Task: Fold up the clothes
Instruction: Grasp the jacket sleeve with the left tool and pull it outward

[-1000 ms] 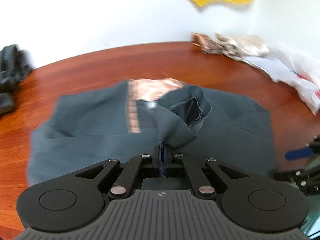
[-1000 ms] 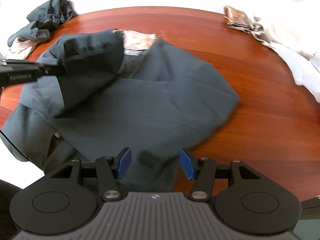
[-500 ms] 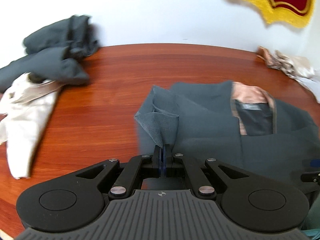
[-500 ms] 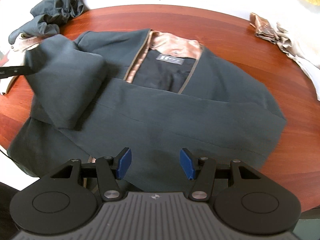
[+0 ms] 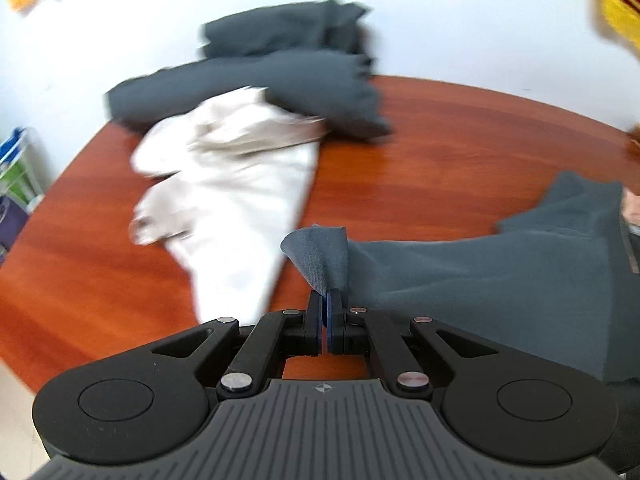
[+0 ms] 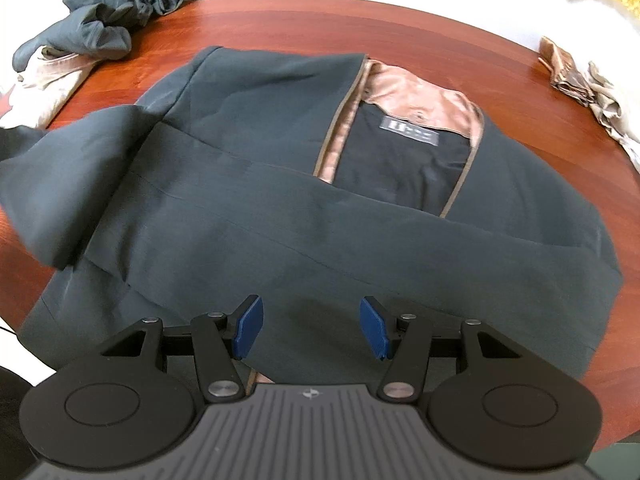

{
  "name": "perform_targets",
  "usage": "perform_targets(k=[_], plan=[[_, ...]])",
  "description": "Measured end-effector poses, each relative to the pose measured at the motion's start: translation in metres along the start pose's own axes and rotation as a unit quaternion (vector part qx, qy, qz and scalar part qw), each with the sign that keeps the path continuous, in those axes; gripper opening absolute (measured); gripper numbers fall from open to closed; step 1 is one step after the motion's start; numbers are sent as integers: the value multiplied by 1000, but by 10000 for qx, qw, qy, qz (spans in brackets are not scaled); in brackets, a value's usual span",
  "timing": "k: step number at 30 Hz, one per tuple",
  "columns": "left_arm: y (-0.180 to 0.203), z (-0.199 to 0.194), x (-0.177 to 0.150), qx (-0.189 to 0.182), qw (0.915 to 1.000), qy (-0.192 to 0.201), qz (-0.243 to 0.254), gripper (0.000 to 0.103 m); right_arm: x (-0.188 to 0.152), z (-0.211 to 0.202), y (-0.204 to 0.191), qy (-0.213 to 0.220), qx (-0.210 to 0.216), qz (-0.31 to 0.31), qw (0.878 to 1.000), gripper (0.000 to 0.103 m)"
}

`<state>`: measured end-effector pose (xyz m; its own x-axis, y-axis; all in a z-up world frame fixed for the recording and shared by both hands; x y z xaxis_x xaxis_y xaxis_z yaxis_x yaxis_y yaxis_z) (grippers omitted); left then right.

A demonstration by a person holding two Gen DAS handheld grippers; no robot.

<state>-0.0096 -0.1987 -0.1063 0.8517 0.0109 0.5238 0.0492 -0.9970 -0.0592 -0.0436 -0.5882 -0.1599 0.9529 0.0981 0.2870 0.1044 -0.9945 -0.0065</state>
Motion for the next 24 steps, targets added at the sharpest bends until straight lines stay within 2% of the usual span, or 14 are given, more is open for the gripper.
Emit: perform_targets(k=[5,9,16,24], plan=[[-50,2,-21,355,9990,-194,-189,2,7,7,-19,-51,17,-102,9999,61],[-66,1,-31,489,9981,-246,-270,2,12,10,-33,-63,70,-203,9997,61],[-77,-8,-40,684,9968,-216,-364,2,23,16,-61,-16,226,-420,9989,61],[-82,-19,-53,711,9963,-229,-432,2,40,22,-96,73,443,-690,9966,62]])
Point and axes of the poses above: each gripper's, at about its wrist camera, not at the fingertips, and z roughly the way its jaws point, y to its right, x to its top, the point moved 4 cm from there along z, roughly the way its jaws point, and after that the axes turned 8 degrees about -y, right-handed, at the moved point
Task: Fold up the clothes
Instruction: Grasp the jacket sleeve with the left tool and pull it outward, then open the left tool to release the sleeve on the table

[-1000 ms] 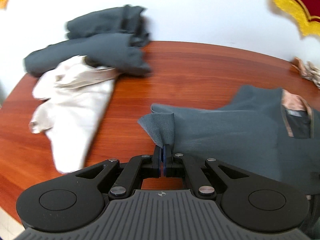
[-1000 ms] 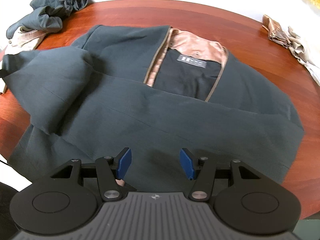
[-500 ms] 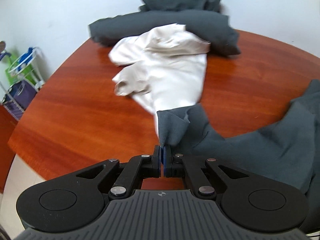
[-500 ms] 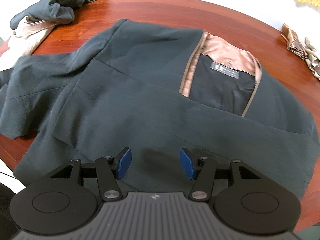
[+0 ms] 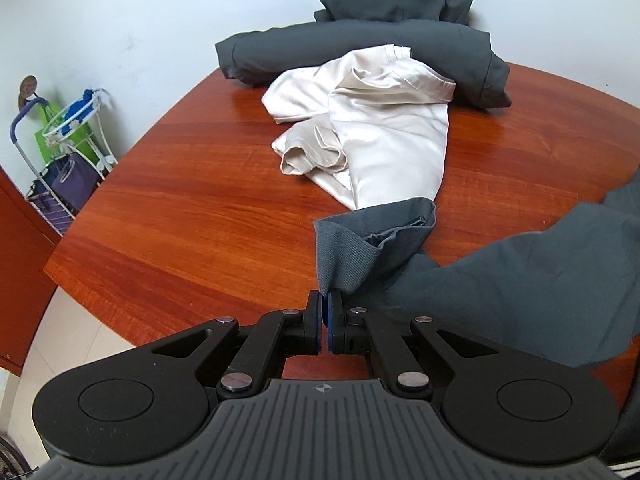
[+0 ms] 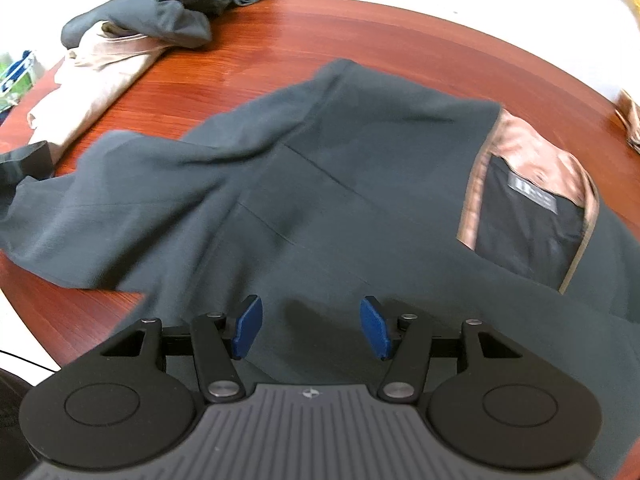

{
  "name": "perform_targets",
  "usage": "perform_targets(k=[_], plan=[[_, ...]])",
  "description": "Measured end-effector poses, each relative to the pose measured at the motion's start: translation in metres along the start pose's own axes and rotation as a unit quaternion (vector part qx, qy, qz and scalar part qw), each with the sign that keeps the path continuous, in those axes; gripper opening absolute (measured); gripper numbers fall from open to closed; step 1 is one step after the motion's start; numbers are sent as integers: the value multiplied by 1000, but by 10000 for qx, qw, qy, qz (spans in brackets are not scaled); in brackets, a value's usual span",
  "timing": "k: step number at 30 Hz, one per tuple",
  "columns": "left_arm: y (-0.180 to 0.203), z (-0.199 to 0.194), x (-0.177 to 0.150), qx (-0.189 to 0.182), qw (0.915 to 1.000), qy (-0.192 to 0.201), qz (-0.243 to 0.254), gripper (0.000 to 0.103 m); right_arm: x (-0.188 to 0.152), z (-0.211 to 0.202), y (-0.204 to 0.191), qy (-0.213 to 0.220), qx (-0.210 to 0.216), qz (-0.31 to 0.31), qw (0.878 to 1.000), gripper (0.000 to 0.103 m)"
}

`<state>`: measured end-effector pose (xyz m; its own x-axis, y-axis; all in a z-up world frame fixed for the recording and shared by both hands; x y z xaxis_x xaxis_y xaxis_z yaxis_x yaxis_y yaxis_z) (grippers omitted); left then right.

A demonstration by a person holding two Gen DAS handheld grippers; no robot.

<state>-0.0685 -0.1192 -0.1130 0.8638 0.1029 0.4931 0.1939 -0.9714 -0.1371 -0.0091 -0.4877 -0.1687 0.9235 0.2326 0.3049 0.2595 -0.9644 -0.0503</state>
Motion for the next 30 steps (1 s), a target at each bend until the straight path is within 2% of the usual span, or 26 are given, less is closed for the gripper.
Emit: perform_targets(k=[15,24,27,30], plan=[[-7,-20,-45,51,9993,-163,-328,4,20,15,-19,-130,58,-353,9993,62],[-11,-24,-60,48,9980,-288,-565,10,28,17,-23,-139,87,-551,9983,62],[-10,-24,-62,37,9975,-358,-614,15,32,13,-22,-87,124,-524,9985,62],[-11,-25,-64,34,9969,-412,-669,27,36,12,-22,-48,224,-443,9988,62]])
Point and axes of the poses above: each gripper's, at about its wrist camera, not at the fingertips, and z roughly the way its jaws point, y to its right, x to its top, the point moved 4 cm from there along z, roughly the way its jaws point, and after that the axes turned 8 degrees about -y, right-handed, at the moved point
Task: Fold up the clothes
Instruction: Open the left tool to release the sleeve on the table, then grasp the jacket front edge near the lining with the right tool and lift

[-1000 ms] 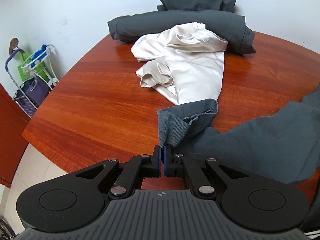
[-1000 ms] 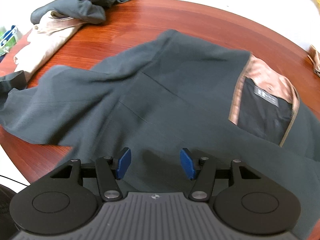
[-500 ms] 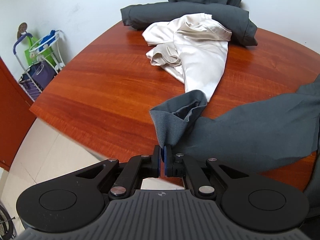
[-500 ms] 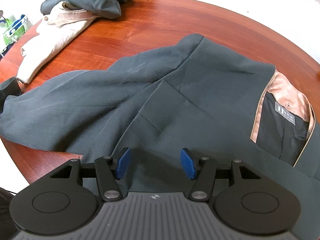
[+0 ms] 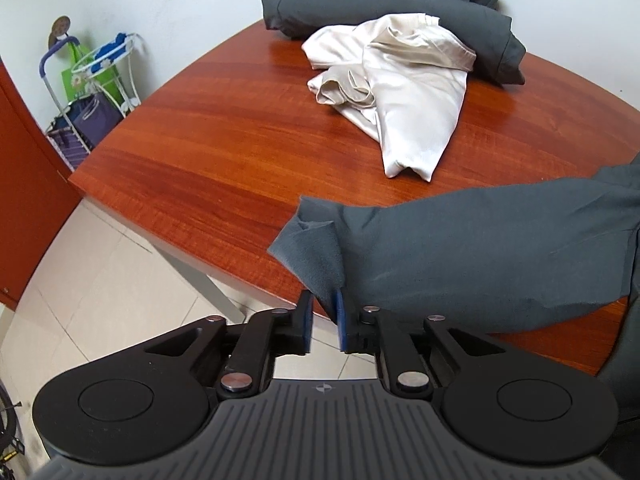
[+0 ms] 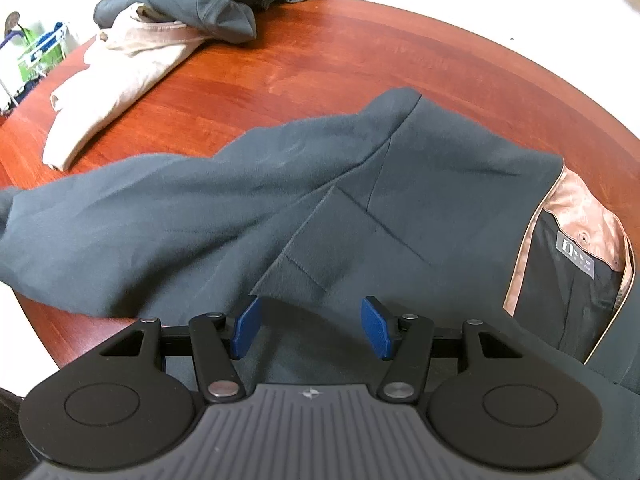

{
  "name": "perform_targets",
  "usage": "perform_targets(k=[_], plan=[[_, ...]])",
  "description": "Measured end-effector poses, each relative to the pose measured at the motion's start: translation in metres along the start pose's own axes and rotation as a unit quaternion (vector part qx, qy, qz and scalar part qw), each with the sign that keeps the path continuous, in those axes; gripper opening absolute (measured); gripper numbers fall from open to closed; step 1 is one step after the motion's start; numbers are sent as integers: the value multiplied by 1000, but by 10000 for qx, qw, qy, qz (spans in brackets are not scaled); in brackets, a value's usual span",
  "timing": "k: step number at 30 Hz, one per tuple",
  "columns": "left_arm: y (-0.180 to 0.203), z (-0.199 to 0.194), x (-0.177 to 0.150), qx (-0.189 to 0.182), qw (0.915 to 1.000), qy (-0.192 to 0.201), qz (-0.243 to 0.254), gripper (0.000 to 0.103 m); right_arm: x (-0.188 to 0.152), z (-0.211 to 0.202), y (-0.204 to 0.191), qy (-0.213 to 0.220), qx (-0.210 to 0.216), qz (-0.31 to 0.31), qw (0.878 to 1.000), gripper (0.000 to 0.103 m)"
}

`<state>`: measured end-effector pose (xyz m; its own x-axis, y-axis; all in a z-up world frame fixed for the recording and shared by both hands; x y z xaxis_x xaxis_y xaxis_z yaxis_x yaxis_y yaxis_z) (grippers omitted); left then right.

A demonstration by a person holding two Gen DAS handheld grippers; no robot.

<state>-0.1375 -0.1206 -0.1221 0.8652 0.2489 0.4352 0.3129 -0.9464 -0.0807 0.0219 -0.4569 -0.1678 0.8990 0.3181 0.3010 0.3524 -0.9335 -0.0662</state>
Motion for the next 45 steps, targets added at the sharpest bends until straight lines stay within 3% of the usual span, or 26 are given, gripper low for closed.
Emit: perform_targets(k=[5,11,14,16,19,22,35,45], plan=[[-2,-3,-1,-32,10000,-11,-2,38,7,3,-1,40,68,88,9999,64],[0,-7,-1,-59,10000,11,49,41,15,14,-4,28,-3,139,9999,65],[5,-7,0,-66,9999,32,136,41,17,22,-6,-53,-53,95,9999,44],[10,-7,2,-107,9997,62,211,41,17,22,-6,-81,19,142,9999,24],[18,-7,4,-192,9991,107,353,41,16,18,-7,-32,59,118,9999,8],[32,-7,8,-320,9979,132,547,41,13,8,-3,67,16,149,9999,2],[108,-3,22,-888,9867,185,1346,41,-39,-53,76,369,-469,914,9940,1],[178,-8,15,-1266,9722,210,1959,41,-126,-105,177,424,-1231,1815,9747,1]])
Point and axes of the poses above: each gripper's, at about its wrist camera, not at the fingertips, and z roughly the way its jaws point, y to its right, x to its top, the point moved 4 cm from there along z, roughly the way its jaws point, and after that the axes turned 8 degrees about -y, right-handed, at the moved point
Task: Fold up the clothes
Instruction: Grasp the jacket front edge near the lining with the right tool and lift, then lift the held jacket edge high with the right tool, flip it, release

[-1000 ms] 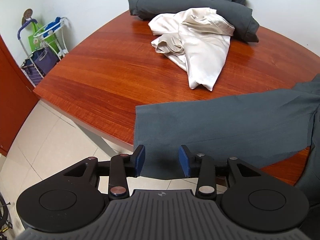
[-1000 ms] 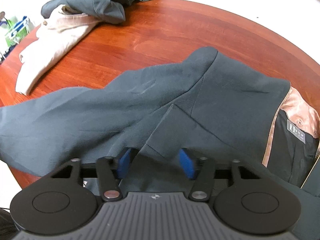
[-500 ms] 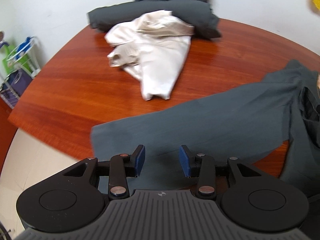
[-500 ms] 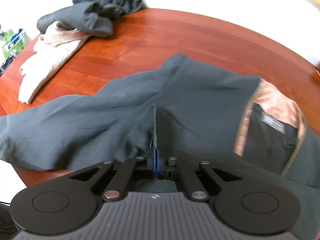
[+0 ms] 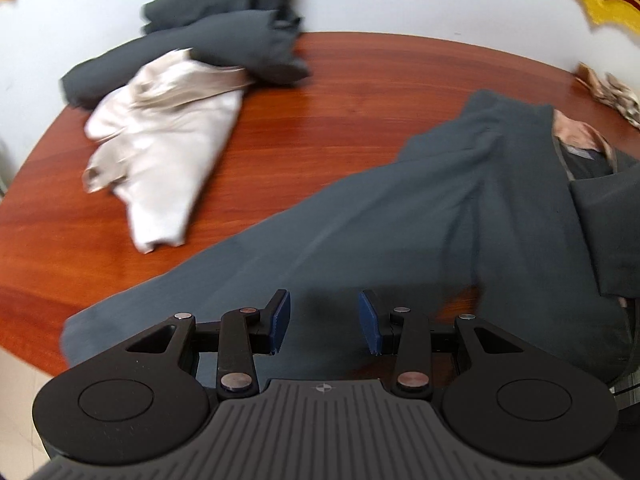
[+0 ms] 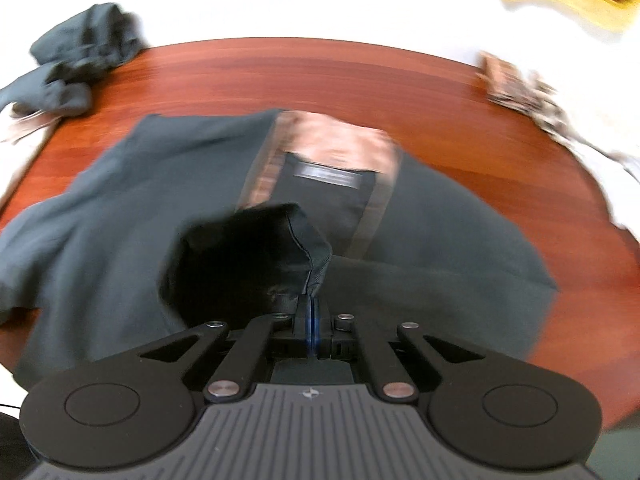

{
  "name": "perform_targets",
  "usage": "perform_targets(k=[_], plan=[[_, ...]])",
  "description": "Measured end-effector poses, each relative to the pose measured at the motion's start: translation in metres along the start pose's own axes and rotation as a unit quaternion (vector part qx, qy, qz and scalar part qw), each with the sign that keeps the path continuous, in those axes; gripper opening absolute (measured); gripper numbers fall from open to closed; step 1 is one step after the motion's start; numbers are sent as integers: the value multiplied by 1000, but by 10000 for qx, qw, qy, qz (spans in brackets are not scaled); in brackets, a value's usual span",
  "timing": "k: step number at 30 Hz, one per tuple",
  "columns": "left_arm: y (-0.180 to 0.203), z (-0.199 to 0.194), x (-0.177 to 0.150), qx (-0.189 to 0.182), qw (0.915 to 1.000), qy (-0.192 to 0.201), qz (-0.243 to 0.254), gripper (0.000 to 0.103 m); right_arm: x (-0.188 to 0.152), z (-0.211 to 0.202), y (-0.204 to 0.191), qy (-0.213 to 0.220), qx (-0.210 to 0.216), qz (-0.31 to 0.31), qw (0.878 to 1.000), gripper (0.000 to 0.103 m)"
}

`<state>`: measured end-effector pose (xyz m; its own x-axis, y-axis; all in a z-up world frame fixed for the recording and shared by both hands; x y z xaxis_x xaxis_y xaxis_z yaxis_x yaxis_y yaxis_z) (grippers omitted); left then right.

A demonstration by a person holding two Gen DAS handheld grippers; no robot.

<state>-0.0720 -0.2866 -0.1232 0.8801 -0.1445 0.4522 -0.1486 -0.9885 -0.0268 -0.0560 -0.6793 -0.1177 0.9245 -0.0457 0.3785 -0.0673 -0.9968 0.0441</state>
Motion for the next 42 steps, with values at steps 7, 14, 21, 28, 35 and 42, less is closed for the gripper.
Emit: perform_targets(k=[7,14,21,28,35,42], plan=[[63,3,8,-159,9994,34,304,41,-33,-17,108,-26,-539,479,9974,1],[107,0,6,-173,9991,43,376,41,-66,-27,199,-60,-977,830,9917,1],[150,4,2,-84,9990,9,443,41,-98,-28,276,-161,-1327,1128,9846,1],[174,23,17,-3,9983,-158,553,41,-123,-23,332,-299,-1651,1382,9761,1],[191,55,37,-72,9965,-484,674,41,-135,-21,369,-399,-1951,1526,9680,1],[202,75,39,-69,9939,-773,780,40,-149,-17,389,-625,-2227,1575,9601,1]])
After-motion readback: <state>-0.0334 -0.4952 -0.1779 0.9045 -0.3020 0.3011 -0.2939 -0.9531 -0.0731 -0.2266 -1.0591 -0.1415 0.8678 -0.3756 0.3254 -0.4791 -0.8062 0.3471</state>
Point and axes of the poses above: each gripper's, at about its wrist camera, not at the fingertips, and z roughly the way its jaws point, y to its right, x to its top, the point moved 4 cm from there along z, roughly the way its jaws point, and after that the axes turned 8 degrees about -y, right-handed, at the moved point
